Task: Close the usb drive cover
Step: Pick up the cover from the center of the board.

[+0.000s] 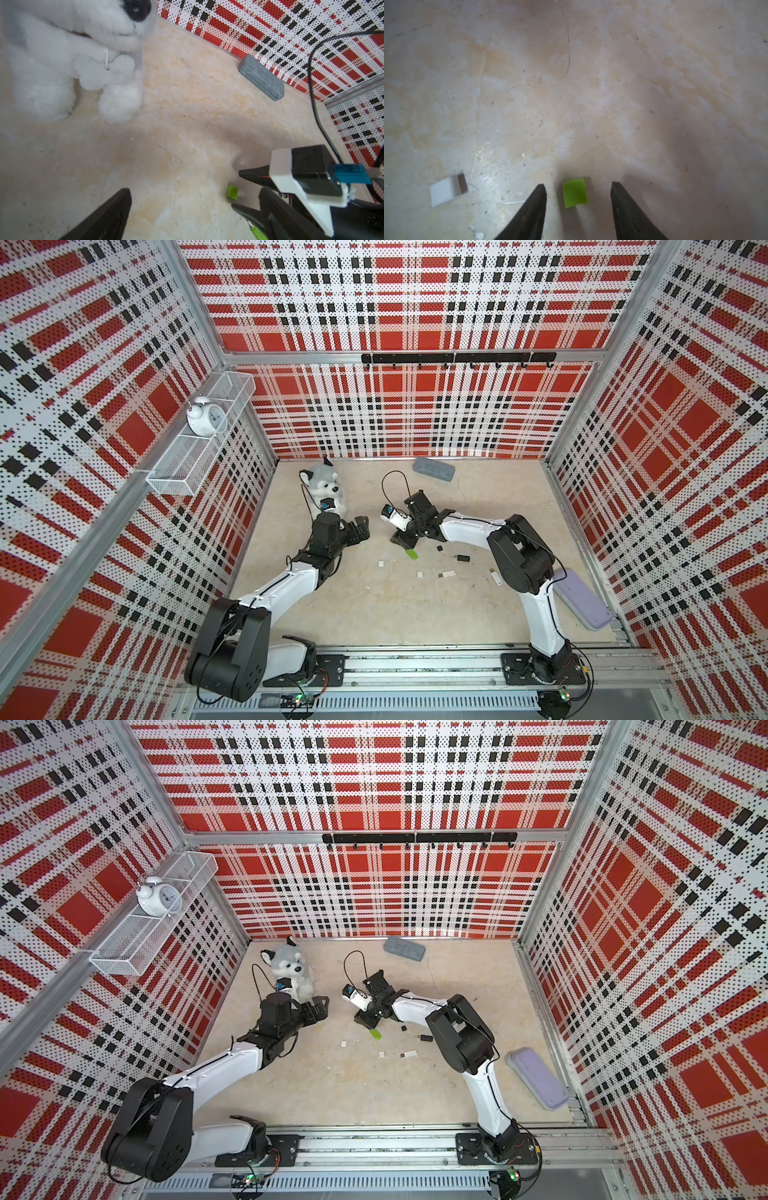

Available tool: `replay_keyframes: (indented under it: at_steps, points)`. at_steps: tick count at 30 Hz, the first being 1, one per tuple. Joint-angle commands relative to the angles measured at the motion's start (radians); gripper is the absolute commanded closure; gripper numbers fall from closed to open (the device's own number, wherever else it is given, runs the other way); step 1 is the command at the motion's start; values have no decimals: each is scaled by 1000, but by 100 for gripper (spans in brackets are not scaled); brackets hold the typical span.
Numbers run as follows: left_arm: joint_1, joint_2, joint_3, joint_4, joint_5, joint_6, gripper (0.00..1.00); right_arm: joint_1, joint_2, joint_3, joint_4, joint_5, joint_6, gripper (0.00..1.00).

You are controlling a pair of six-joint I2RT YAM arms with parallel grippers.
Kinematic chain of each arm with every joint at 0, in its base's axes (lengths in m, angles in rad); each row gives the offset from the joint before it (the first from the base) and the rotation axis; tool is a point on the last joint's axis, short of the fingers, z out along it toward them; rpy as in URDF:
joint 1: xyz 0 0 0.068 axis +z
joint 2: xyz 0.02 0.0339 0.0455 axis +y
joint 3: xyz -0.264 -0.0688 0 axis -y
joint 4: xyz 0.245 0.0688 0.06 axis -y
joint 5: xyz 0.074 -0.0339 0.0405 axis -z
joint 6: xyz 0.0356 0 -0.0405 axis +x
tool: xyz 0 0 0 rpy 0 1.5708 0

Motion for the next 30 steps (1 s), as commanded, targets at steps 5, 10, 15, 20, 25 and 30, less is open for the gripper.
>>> replay_keyframes:
  at_steps: [5,10,15,20,25,30]
  points:
    - [5,15,19,13,17,6,2,-17,48,15,-47,-54,-42,49]
    - [5,20,21,13,22,6,2,-17,65,13,-51,-71,-54,50]
    - [4,27,21,12,27,6,2,-16,76,16,-47,-93,-63,53]
    - [5,29,21,12,29,4,2,-17,91,21,-50,-105,-63,58]
    - [6,25,21,6,28,9,2,-17,97,21,-65,-98,-67,66]
    - [5,21,22,1,31,12,2,-17,84,2,-66,-105,-73,72]
